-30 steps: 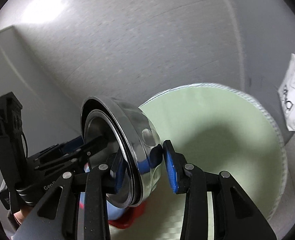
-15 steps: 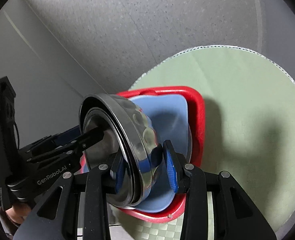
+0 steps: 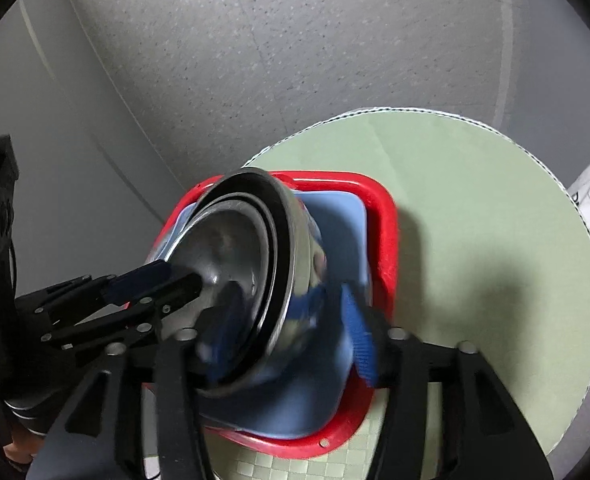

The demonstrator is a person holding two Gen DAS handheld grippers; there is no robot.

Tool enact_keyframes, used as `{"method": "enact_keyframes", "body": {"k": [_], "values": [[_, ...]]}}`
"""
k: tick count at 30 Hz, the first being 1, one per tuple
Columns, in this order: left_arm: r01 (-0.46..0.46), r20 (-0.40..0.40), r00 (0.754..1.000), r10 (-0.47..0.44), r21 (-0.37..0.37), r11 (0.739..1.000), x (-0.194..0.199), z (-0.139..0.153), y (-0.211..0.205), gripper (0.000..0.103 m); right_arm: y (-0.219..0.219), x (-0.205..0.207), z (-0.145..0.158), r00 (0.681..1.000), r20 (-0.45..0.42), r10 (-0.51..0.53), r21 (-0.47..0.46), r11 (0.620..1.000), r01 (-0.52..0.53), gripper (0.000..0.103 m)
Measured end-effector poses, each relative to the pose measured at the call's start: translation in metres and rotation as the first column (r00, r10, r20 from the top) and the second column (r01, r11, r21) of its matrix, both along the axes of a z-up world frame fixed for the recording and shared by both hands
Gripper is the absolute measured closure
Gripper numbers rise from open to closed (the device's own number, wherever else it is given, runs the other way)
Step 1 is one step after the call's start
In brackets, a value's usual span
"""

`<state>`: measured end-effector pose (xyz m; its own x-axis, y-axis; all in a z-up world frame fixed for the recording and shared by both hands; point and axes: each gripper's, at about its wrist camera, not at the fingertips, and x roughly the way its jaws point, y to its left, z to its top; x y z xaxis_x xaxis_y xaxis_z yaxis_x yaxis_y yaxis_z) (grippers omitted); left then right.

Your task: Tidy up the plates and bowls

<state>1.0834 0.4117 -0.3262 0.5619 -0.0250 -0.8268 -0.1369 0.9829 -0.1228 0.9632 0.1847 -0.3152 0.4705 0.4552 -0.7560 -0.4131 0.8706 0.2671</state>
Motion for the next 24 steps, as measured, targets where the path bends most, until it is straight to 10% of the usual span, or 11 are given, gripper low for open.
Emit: {"method": "enact_keyframes", "body": {"k": [4, 11, 24], "values": [[-0.058, 0.015, 0.998, 0.057, 0.053, 0.997, -0.023, 0.006, -0.008, 0.05, -0.002, -0.002, 0.0, 1.0, -0.014, 0.015, 0.04, 0.999, -0.015, 0.04], [-0.107, 0.028, 0.994, 0.105, 0.046, 0.993, -0.055, 0.017, -0.011, 0.047, -0.01, -0.004, -0.015, 0.994, -0.105, 0.005, 0.116, 0.993, 0.007, 0.063], [-0.13, 0.159, 0.981, 0.115, 0.085, 0.988, -0.159, 0.059, -0.072, 0.032, -0.066, -0.11, 0.036, 0.993, 0.087, -0.085, 0.159, 0.985, 0.071, 0.029]]}}
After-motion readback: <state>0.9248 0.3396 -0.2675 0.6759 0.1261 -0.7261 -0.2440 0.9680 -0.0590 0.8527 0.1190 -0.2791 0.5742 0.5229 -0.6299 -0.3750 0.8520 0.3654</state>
